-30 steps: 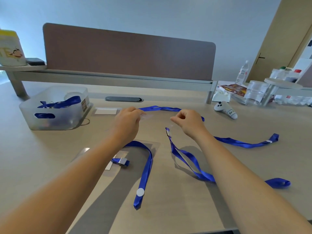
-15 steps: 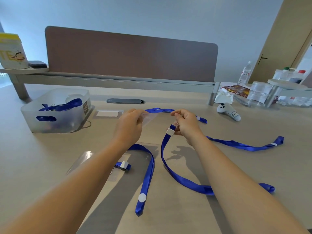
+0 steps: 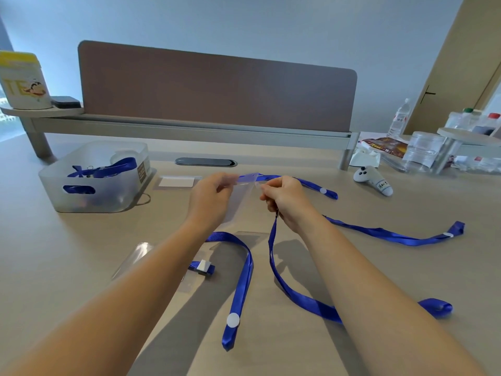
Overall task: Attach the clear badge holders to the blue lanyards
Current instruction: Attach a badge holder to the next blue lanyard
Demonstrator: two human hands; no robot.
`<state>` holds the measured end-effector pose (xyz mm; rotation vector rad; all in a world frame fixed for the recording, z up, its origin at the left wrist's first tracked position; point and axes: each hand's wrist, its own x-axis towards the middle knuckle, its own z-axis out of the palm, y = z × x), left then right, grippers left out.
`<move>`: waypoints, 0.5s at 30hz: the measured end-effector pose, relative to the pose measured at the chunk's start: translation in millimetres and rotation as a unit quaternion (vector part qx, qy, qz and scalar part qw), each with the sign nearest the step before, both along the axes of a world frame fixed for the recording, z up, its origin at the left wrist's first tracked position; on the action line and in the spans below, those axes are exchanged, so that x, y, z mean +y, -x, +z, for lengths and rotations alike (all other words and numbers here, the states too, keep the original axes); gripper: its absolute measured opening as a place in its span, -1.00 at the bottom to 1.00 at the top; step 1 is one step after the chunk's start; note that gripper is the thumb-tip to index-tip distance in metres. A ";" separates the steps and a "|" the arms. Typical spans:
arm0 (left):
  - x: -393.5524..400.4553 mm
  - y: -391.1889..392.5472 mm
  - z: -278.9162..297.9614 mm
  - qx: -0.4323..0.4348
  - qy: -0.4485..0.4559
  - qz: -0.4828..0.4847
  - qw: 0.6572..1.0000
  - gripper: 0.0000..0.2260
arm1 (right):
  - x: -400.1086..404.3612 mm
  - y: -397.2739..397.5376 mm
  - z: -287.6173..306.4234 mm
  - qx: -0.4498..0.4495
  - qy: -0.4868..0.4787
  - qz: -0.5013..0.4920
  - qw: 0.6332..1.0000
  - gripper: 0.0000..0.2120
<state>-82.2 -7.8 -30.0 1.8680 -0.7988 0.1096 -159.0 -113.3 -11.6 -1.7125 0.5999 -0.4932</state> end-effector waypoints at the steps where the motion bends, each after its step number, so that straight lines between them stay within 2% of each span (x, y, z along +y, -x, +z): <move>1: -0.2 0.8 0.3 0.005 0.003 -0.002 1.000 -0.74 | 0.9 -0.6 0.9 -0.018 -0.012 -0.007 1.000 -0.84; 10: -0.5 6.0 1.6 -0.019 0.024 -0.023 0.999 -0.74 | 10.0 -4.8 7.6 -0.028 0.006 -0.059 0.998 -0.78; 15: 0.6 7.0 0.5 -0.061 0.002 -0.031 0.998 -0.75 | 12.7 -6.7 8.4 -0.033 0.006 -0.064 0.997 -0.80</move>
